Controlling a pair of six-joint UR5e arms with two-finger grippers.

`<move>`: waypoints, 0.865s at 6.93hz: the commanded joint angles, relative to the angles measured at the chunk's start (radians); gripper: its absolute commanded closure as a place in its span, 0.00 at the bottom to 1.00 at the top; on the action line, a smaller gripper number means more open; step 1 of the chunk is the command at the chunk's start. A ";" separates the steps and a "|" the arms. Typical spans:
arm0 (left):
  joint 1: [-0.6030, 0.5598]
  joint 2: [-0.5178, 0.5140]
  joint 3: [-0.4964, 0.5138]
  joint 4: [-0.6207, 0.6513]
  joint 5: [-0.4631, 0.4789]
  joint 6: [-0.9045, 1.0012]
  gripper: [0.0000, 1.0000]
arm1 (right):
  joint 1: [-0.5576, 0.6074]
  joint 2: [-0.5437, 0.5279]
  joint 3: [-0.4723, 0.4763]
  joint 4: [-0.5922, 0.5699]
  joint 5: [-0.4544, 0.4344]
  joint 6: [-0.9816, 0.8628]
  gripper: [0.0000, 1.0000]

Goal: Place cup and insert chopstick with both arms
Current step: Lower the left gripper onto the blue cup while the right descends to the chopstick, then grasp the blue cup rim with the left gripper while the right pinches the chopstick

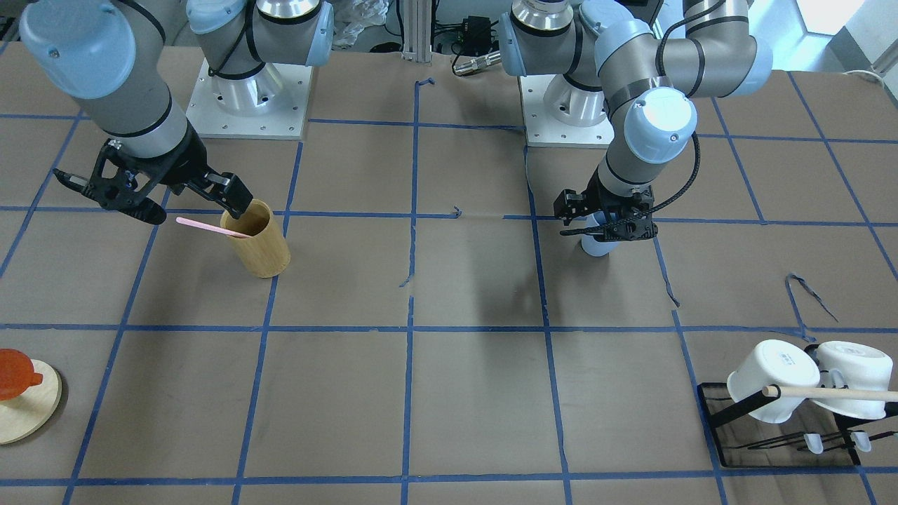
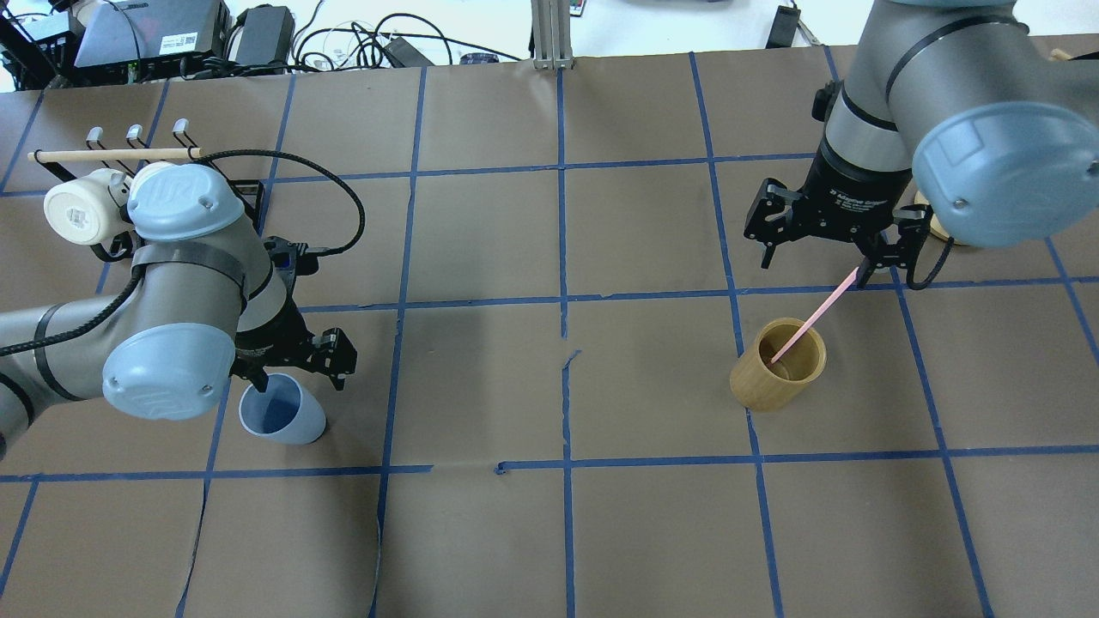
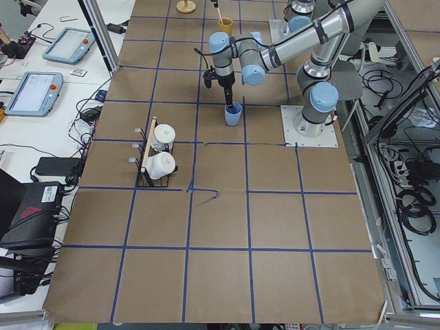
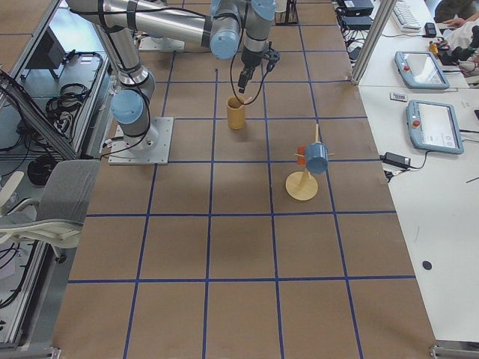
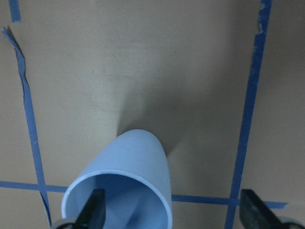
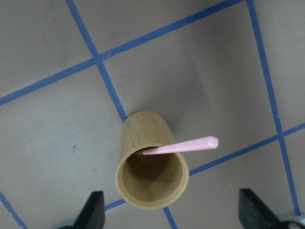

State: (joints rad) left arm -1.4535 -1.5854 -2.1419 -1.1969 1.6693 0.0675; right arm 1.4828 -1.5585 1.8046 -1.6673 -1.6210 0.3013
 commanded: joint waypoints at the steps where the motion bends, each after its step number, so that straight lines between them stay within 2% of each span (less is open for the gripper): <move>1: 0.002 -0.011 -0.004 0.003 -0.002 0.011 1.00 | -0.027 0.009 0.057 -0.116 -0.014 -0.063 0.09; 2: 0.004 -0.011 -0.003 0.003 0.000 0.012 1.00 | -0.027 0.008 0.062 -0.133 -0.013 -0.060 0.20; 3: 0.004 -0.004 -0.004 0.005 0.003 0.009 1.00 | -0.027 0.008 0.062 -0.137 -0.011 -0.059 0.39; 4: 0.004 -0.002 -0.001 0.008 0.003 -0.005 1.00 | -0.027 0.008 0.062 -0.137 -0.011 -0.062 0.49; 5: 0.004 0.004 -0.001 0.010 0.003 -0.014 1.00 | -0.027 0.008 0.062 -0.137 -0.011 -0.063 0.52; 6: 0.001 0.007 0.006 0.010 -0.003 -0.061 1.00 | -0.027 0.009 0.062 -0.137 -0.011 -0.065 0.66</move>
State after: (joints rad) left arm -1.4503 -1.5831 -2.1412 -1.1882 1.6704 0.0459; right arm 1.4558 -1.5504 1.8666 -1.8034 -1.6322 0.2382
